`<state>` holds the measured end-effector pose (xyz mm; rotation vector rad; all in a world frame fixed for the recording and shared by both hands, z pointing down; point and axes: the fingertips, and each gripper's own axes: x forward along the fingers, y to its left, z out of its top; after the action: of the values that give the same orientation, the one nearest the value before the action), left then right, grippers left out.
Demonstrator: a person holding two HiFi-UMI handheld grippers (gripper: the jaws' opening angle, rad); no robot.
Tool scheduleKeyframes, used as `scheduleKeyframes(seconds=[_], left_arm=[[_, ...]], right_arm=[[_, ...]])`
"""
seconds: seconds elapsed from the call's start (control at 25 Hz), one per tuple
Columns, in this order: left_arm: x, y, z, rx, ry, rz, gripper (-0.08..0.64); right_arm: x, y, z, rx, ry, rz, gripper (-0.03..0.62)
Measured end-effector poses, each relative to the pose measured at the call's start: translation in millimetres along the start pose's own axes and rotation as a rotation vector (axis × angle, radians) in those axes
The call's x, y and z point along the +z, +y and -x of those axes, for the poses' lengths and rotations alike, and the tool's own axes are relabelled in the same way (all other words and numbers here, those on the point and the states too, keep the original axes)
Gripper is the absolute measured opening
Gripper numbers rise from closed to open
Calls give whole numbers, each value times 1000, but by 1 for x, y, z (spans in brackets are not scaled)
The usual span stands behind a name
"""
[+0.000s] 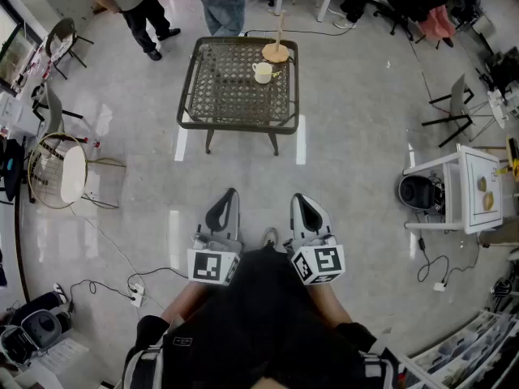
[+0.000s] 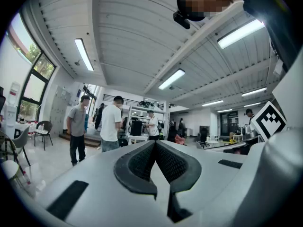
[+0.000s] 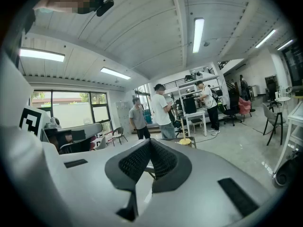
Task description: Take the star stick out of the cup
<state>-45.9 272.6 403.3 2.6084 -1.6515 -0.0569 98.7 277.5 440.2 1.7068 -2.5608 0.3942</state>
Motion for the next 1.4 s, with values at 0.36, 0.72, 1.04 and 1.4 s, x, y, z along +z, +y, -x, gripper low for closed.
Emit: scheduleKeyframes(seconds=[0.36,0.72,1.04,1.4], left_arm=[[0,-9,-1,11,0,2,15],[2,-34,-11,23,-3,-36,15],[-3,-62,-27,52,12,-11,15],[-23,-65,-42,90,50,8,15]], right_arm=[[2,-6,4,15,-6,-4,8],[8,-24,10,57,-28,-19,8],[-2,-60,13,102,6,-6,8],[-11,-74,-6,157,36,11,8]])
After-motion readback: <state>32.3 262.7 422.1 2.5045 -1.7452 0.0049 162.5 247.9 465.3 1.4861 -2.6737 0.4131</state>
